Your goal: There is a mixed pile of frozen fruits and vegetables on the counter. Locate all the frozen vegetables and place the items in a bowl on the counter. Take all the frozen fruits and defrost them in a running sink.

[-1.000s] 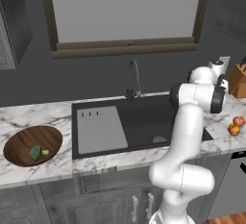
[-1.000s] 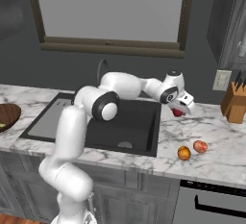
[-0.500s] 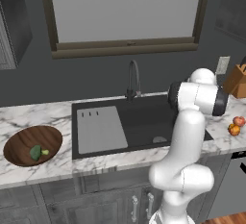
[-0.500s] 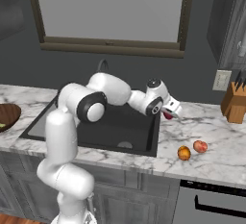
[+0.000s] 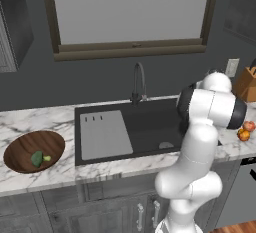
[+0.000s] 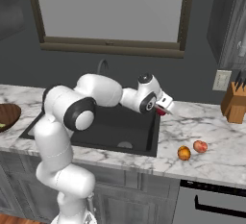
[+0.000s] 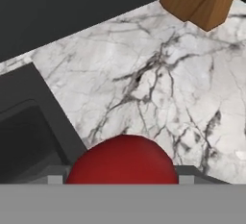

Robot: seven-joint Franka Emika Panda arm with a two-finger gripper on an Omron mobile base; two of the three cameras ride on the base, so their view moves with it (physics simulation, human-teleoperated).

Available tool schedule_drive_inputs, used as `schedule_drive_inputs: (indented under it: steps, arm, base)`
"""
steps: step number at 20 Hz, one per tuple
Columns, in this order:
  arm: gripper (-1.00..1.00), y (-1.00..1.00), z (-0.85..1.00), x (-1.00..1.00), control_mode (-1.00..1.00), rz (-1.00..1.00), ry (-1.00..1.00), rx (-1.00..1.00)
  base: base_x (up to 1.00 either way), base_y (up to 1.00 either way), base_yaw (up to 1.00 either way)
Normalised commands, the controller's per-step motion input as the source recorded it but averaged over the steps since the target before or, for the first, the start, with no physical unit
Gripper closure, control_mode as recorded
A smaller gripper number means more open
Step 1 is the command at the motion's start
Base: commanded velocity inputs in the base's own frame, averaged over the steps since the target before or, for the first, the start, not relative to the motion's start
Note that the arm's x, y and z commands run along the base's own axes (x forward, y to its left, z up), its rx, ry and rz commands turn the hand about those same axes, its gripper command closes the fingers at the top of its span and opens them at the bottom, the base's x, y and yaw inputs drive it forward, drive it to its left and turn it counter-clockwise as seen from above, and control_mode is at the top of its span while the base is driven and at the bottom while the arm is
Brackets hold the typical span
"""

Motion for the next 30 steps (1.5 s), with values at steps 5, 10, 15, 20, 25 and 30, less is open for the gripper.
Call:
schedule_drive_inputs:
  steps: [5,10,15,20,25,30]
  arm:
    - [1.00,0.34,0.40,-0.09,-1.00,0.08,0.13,0.00]
    - [1.00,0.35,0.31,-0.15,-1.00,0.10,0.14,0.00]
    - [1.00,0.34,0.27,-0.16,-1.00,0.10,0.12,0.00]
    - [1.00,0.32,0.25,-0.16,-1.00,0.11,0.11,0.01]
    - [1.00,0.21,0.07,-0.18,-1.00,0.12,0.06,0.08]
    - [1.00,0.22,-0.02,-0.21,-1.00,0.12,0.03,0.11]
  base:
    - [0.00,0.00,0.00]
    - [0.00,0.00,0.00]
    - [0.00,0.00,0.00]
    - [0.00,0.00,0.00]
    - [0.00,0.00,0.00]
    - [0.00,0.00,0.00]
